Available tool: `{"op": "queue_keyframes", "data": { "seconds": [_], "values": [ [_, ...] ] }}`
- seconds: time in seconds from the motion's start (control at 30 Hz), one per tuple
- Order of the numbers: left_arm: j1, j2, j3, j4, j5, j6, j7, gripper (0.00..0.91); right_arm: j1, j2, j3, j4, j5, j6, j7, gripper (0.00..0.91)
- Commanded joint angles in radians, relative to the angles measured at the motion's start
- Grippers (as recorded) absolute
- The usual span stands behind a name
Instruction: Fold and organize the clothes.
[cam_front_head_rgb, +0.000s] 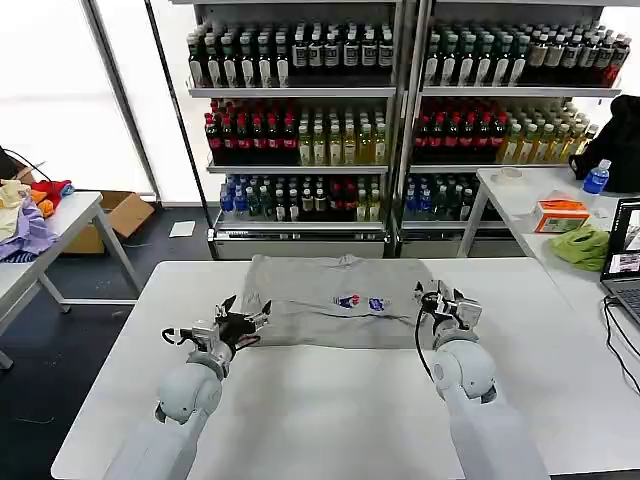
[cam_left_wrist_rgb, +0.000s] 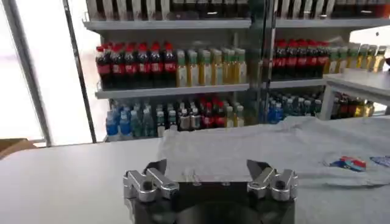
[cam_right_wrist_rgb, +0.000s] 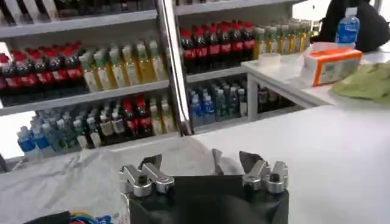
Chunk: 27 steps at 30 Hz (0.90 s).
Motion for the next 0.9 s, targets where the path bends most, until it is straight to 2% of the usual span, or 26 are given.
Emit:
{"op": "queue_keyframes", "data": {
  "seconds": [0.03,0.27,0.43,0.67,0.7,0.73,0.77,0.8,0.87,0.9],
  "values": [
    [0.061,0.019,0.002,-0.079,0.008,0.025,-0.005,0.907,-0.129,-0.034,0.020,0.093,0.030,-0.030,0.019,0.907],
    [0.092,0.023,0.009,-0.090,0.031,0.048,-0.010,0.907,-0.208,-0.061,0.038,0.091,0.007,-0.028,0.005,0.907],
    [0.106,0.034,0.009,-0.091,0.037,0.052,-0.011,0.907,-0.213,-0.068,0.041,0.095,-0.001,-0.031,0.000,0.907],
    [0.098,0.035,0.009,-0.057,0.040,0.056,-0.008,0.907,-0.186,-0.060,0.035,0.024,-0.030,-0.029,-0.020,0.907],
    [0.098,0.037,0.008,-0.053,0.040,0.057,-0.008,0.867,-0.181,-0.058,0.033,0.013,-0.034,-0.027,-0.021,0.907],
    [0.097,0.038,0.008,-0.049,0.042,0.058,-0.007,0.736,-0.178,-0.056,0.031,0.006,-0.038,-0.027,-0.022,0.907],
    [0.095,0.040,0.008,-0.039,0.044,0.060,-0.007,0.474,-0.172,-0.055,0.028,-0.003,-0.044,-0.027,-0.025,0.897],
    [0.094,0.041,0.008,-0.035,0.047,0.064,-0.008,0.141,-0.169,-0.054,0.026,-0.008,-0.050,-0.027,-0.025,0.846],
    [0.094,0.044,0.011,-0.031,0.049,0.069,-0.010,0.030,-0.168,-0.055,0.023,-0.012,-0.054,-0.029,-0.025,0.766],
    [0.096,0.045,0.014,-0.030,0.048,0.072,-0.012,0.010,-0.168,-0.056,0.022,-0.014,-0.054,-0.030,-0.025,0.504]
  ]
}}
